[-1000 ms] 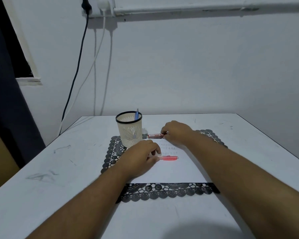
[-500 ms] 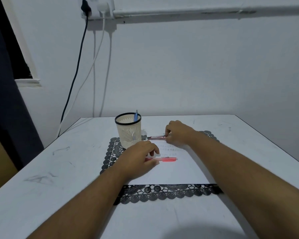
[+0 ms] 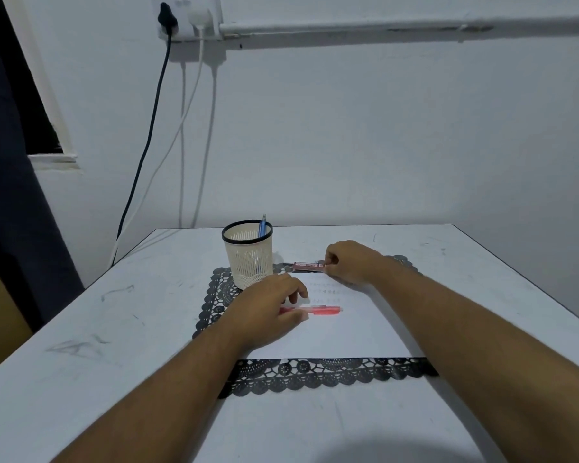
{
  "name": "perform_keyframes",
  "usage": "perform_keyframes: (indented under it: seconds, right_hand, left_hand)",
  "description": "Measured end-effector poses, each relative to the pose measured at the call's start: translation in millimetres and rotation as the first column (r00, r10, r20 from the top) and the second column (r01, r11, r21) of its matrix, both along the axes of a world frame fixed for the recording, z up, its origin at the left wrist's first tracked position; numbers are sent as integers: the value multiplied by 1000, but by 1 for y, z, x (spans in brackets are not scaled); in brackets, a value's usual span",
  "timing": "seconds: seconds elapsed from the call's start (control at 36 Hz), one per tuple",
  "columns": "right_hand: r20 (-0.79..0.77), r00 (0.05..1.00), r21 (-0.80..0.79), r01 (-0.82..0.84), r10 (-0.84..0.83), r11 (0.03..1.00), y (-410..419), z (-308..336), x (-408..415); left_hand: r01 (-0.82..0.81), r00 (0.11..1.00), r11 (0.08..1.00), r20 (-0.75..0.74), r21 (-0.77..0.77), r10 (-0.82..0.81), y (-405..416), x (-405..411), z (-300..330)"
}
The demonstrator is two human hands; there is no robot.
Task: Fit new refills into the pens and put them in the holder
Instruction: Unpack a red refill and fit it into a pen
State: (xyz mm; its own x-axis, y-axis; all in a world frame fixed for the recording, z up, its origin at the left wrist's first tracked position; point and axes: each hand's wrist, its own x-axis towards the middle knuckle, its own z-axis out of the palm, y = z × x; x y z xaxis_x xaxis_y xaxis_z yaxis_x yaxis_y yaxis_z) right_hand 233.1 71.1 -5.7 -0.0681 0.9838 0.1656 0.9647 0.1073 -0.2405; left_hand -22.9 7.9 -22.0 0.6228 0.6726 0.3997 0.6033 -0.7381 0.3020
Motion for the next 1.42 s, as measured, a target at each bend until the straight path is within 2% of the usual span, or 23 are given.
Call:
perform_keyframes:
  seconds: [0.06, 0.17, 0.31, 0.39, 0.53, 0.67, 0.86, 1.11, 1.22, 1.33, 1.42]
  right_hand:
    - [-103, 995, 22, -9, 12, 1000, -3, 3, 2]
    - [-339, 939, 55, -48, 64, 997, -16, 20, 5]
    - [-417, 903, 72, -81, 103, 994, -48, 32, 1]
    - [-449, 883, 83, -109, 135, 991, -72, 33, -7]
    - [-416, 879, 124, -199, 233, 972, -101, 27, -21]
    - [-449, 838, 205, -241, 310, 949, -116, 31, -32]
    - [-582, 736, 275, -223, 346, 935, -118, 25, -35]
    - [-789, 514, 280, -185, 336, 942, -114, 20, -36]
    - [-810, 483, 284, -174, 332, 943, -114, 20, -39]
    - [-796, 494, 312, -160, 350, 937, -116, 23, -37]
    - [-837, 433, 314, -124, 336, 941, -116, 23, -37]
  left_hand:
    - [7, 1000, 1000, -8, 24, -7, 1, -1, -1]
    - [42, 999, 979, -40, 198, -34, 6, 0, -1]
    - [12, 1000, 918, 11, 397, -18, 7, 4, 4]
    - [-46, 998, 900, 68, 434, 18, 7, 5, 5]
    - [-90, 996, 904, 40, 417, 80, 9, 5, 4]
    - [-48, 999, 945, 11, 322, 47, 8, 3, 6]
    - [81, 973, 997, 218, 10, -81, 4, 0, 10]
    - [62, 966, 998, 251, -21, -55, 3, 1, 10]
    - [55, 964, 998, 261, 20, -58, 2, 0, 13]
    - [41, 972, 997, 230, 59, -53, 1, -2, 14]
    - [16, 968, 995, 250, 96, -40, 0, 1, 15]
